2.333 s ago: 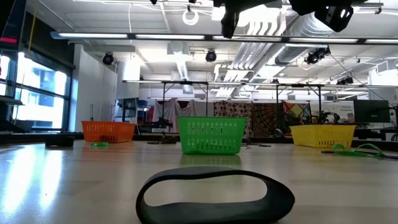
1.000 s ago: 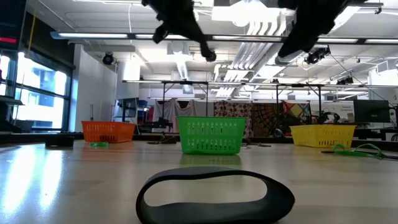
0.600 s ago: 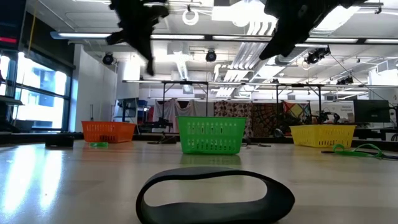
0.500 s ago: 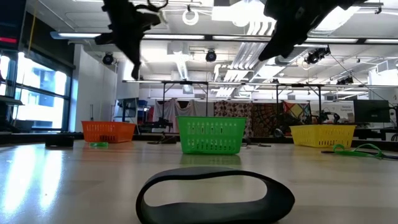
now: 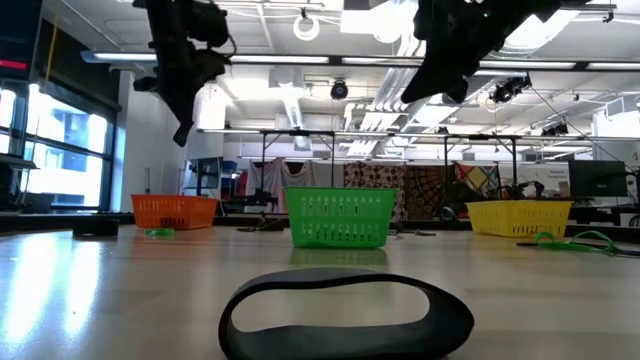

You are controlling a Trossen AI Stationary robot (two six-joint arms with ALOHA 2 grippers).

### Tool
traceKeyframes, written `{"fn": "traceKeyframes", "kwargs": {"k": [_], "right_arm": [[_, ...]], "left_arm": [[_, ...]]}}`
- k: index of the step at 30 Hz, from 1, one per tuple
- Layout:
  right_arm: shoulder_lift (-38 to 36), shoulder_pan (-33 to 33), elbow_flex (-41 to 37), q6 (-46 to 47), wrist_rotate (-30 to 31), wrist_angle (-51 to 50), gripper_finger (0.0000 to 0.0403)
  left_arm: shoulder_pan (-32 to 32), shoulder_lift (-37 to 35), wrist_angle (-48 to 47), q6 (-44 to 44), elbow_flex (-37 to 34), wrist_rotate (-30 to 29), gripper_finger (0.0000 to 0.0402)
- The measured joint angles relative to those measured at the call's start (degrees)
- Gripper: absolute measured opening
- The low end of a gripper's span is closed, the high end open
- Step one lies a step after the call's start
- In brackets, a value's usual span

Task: Sort rubber bands into baskets
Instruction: Put the black rubber band into the orange bin

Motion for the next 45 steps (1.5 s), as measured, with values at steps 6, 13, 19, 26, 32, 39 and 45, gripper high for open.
{"fn": "traceKeyframes", "kwargs": {"k": [6,13,19,26,32,39,45], "right_arm": [[1.32,0.62,0.0,3.32,4.33,0.96,0.0],[1.63,0.58,0.0,3.23,4.19,1.13,0.0],[1.63,0.43,0.0,-0.58,3.26,1.11,0.0],[1.63,0.42,0.0,-1.88,1.67,1.0,0.0],[1.63,0.42,0.0,-3.45,1.64,0.98,0.0],[1.63,0.42,0.0,-4.42,1.61,0.96,0.0],[1.63,0.42,0.0,-4.71,1.65,1.04,0.0]], "left_arm": [[8.36,1.46,0.31,8.18,0.0,4.94,0.0],[12.73,7.97,0.35,12.37,0.01,8.24,0.0],[12.83,14.74,1.68,12.85,0.0,9.27,0.0],[13.13,20.45,2.95,13.43,0.0,9.26,0.0],[13.5,24.45,3.38,14.49,0.0,9.05,0.0],[13.09,26.59,3.82,16.68,0.0,5.18,0.0006],[13.01,26.45,3.73,20.03,0.0,4.59,0.0031]]}}
